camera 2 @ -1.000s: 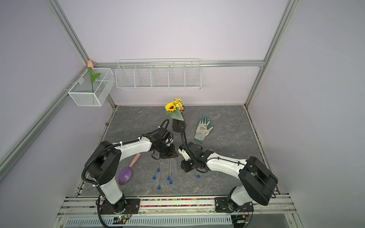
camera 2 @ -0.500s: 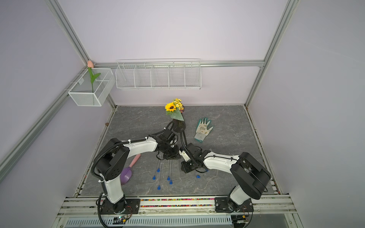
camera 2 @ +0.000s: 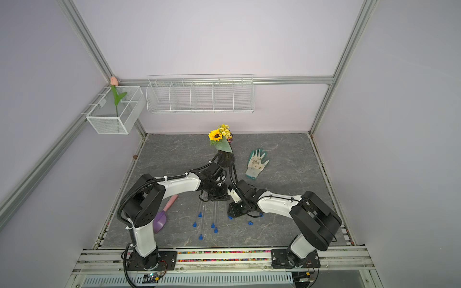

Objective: Remove stoppers from test tubes
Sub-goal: Place the stopper at the center of the board.

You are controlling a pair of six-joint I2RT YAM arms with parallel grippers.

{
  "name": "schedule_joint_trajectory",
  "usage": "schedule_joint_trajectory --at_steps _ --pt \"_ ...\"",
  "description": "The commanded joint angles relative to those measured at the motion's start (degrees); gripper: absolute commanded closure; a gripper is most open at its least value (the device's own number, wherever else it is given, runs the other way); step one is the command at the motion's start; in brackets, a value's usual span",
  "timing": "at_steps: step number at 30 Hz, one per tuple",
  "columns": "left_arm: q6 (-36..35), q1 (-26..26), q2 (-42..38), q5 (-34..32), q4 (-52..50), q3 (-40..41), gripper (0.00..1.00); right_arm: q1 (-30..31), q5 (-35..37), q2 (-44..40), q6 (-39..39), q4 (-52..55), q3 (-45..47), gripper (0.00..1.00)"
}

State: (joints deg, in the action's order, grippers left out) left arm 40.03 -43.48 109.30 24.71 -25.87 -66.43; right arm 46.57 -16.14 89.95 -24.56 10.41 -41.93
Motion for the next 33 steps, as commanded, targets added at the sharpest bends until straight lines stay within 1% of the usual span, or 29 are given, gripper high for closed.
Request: schedule_joint_trajectory --at_steps 1,5,9,13,24,33 --pt "0.6 -1.1 3.0 -2.7 -1.1 -0.1 0.97 0.3 -0.2 1.3 0.3 -0.8 0.9 0.61" --pt "0.6 -1.1 3.0 -2.7 -1.0 0.1 0.94 0.3 0.0 0.0 0.2 0.0 0.8 0.58" --pt "0.6 -1.2 2.9 -2.7 -1.2 0.3 0.90 0.3 0.9 -2.2 0.0 0.7 1.0 0.52" --pt "0.4 -1.1 2.9 -2.7 -1.3 0.2 0.87 0.5 1.1 -3.8 -0.2 0.7 1.2 0.49" --pt "0.7 -1.2 3.6 -2.3 -1.2 -0.1 0.79 0.4 2.2 -9.4 -0.7 1.4 2.1 0.46" --pt "0.9 -1.3 4.0 -2.1 -1.2 -0.3 0.70 0.4 4.9 -17.7 -1.5 1.4 4.5 0.44"
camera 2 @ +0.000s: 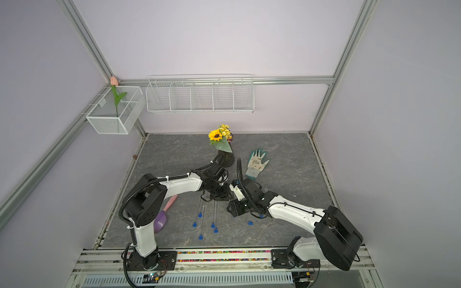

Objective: Remove stoppers from test tubes
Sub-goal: Place the stopper at the center of the board.

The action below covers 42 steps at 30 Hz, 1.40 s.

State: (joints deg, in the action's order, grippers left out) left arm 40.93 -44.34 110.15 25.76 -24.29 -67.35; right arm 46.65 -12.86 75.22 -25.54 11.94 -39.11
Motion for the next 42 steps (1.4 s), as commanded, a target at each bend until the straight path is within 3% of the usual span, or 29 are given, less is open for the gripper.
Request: schedule_joint_trajectory --at_steps 1,9,13,16,24,32,42 --pt "0.0 -0.5 3.1 -3.2 -2.8 0.8 0.69 0.3 2.2 -4.2 -0.6 -0.1 2.1 0.43" --pt "1.0 -0.7 1.7 -3.7 -2.7 1.2 0.64 0.3 9.7 -16.0 -1.3 1.9 5.5 0.39" --pt "0.8 -1.3 -0.8 -5.4 -3.7 1.5 0.59 0.0 14.9 -22.6 -3.1 3.7 7.9 0.28" --pt "1.3 -1.6 -4.4 -6.0 -2.2 3.6 0.55 -0.2 17.1 -27.3 -5.3 5.1 9.9 0.18" --pt "1.5 -2.1 -18.3 -8.6 0.9 10.9 0.43 -0.6 16.8 -34.0 -6.2 10.6 11.3 0.14" --pt "-2.3 -2.0 -37.4 -15.2 -4.1 18.1 0.33 -0.6 9.6 -27.6 -5.9 12.3 7.7 0.13" --pt "2.5 -1.6 -58.5 -24.3 -6.8 28.8 0.31 4.7 7.2 -6.3 -5.9 9.6 -3.5 0.20"
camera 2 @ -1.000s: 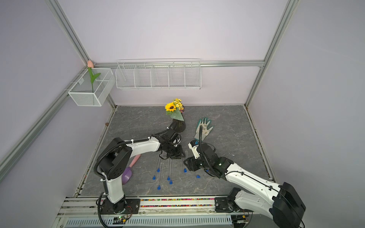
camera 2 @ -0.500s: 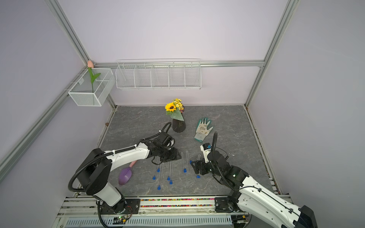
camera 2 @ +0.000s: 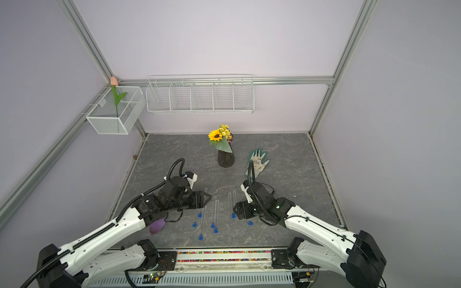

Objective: Remove stoppers from test tubes
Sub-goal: Place the stopper at the center of the board, then pick up the test tube at the center of the board.

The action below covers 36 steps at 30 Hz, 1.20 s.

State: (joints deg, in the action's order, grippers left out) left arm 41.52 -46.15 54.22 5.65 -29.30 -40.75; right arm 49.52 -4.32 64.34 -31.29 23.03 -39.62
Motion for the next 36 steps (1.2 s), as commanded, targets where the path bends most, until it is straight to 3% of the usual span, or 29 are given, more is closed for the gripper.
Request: schedule_joint_trajectory --at_steps 1,14,18,36 --pt "2.2 0.2 -3.9 -5.0 -2.1 3.0 0.30 2.9 -1.2 7.6 -0.1 -1.7 -4.7 0.22" --pt "-0.9 3.8 -8.4 -8.6 -8.4 6.0 0.25 10.6 1.4 36.1 -0.4 1.9 -24.1 0.51" --pt "-1.4 6.3 -10.3 -6.7 -8.5 8.0 0.25 11.3 2.7 39.1 -0.6 3.5 -26.2 0.53" --pt "-2.4 6.8 -10.3 -5.8 -7.2 8.7 0.22 11.5 6.0 41.4 -1.6 6.7 -27.9 0.65"
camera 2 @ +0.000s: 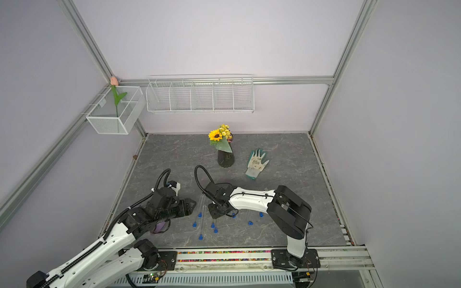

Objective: Remove stoppers from test tubes
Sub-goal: Pick up the test tube at the center of the board.

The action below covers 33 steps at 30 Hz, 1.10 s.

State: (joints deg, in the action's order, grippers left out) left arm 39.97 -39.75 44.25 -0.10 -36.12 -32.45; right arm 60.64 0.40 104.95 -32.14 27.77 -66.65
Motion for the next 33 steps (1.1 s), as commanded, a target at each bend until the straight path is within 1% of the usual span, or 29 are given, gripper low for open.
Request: schedule_joint_trajectory --at_steps 1,7,12,18,23,33 --pt "-0.7 0.4 -0.3 0.0 -0.4 0.4 0.22 0.4 1.5 0.8 -0.7 2.1 -0.7 0.66" --pt "-0.7 0.4 0.3 0.3 -0.3 0.4 0.21 0.4 1.8 1.4 -0.7 2.4 -0.6 0.67" --pt "-0.5 0.4 0.4 0.4 -0.2 0.4 0.21 0.7 1.9 2.4 -0.7 2.6 -0.8 0.66" --pt "0.1 0.4 1.3 1.1 0.2 0.5 0.21 1.5 5.4 3.9 -0.4 6.2 -1.8 0.59" --pt "0.7 0.5 2.3 1.8 1.2 0.7 0.21 2.6 7.9 3.1 -0.8 9.4 -0.7 0.57" --pt "1.5 0.5 3.7 2.9 2.3 0.2 0.21 4.7 8.0 0.2 -3.9 10.4 4.0 0.62"
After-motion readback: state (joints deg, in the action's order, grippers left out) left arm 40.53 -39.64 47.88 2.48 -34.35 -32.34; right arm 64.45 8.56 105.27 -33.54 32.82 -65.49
